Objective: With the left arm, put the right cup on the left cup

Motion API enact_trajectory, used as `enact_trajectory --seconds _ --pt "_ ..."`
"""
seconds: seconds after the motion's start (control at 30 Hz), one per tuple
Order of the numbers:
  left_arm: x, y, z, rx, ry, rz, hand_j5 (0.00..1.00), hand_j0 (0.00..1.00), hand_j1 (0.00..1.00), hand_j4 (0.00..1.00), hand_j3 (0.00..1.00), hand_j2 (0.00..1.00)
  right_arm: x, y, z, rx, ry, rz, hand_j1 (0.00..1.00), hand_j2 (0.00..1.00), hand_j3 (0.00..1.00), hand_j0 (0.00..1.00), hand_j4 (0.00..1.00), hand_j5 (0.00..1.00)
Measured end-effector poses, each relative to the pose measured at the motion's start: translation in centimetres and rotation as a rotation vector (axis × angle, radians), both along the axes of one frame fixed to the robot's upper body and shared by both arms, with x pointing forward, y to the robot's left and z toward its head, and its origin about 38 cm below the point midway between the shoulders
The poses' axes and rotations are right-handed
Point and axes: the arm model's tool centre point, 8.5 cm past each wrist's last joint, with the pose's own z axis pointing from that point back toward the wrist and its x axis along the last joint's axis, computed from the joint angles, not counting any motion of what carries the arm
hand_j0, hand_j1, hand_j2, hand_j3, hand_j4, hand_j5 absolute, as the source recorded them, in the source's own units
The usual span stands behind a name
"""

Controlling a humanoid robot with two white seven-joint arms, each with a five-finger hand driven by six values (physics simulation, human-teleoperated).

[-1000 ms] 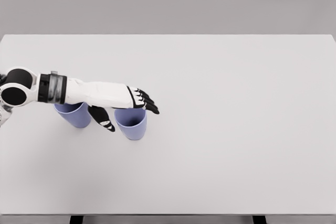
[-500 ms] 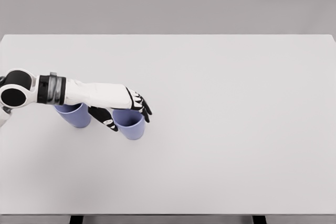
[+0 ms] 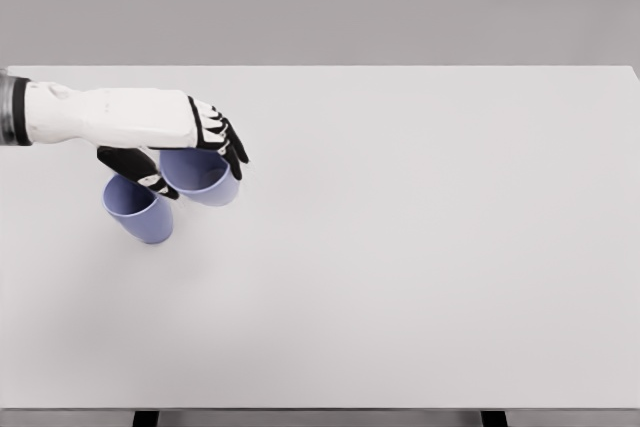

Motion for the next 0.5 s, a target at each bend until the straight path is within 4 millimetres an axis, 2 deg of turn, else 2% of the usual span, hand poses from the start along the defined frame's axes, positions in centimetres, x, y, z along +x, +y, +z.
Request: enact_trajectory --seconds 0.07,0.17,0.27,0.5 --pt "-0.2 0.6 2.0 -0.015 -0.026 0.006 0.6 0.6 0.6 0.6 0.6 0.6 0.0 0.0 0.0 0.0 0.0 0.0 1.0 1.0 1.0 1.0 1.0 1.0" --pt "-0.6 1.6 3.7 -0.039 -0.032 0.022 0.6 0.6 0.6 0.6 0.6 0.6 0.0 0.0 0.0 0.0 0.0 0.0 1.0 1.0 1.0 1.0 1.0 1.0" --pt "-0.9 2.7 6.5 -0.066 -0.064 0.045 0.6 0.6 0.6 0.6 0.6 0.6 0.0 0.0 0.0 0.0 0.0 0.0 1.0 1.0 1.0 1.0 1.0 1.0" --pt "-1.5 6.4 7.7 -0.09 -0.038 0.141 0.6 0.6 0.6 0.6 0.6 0.6 0.0 0.0 0.0 0.0 0.0 0.0 1.0 1.0 1.0 1.0 1.0 1.0"
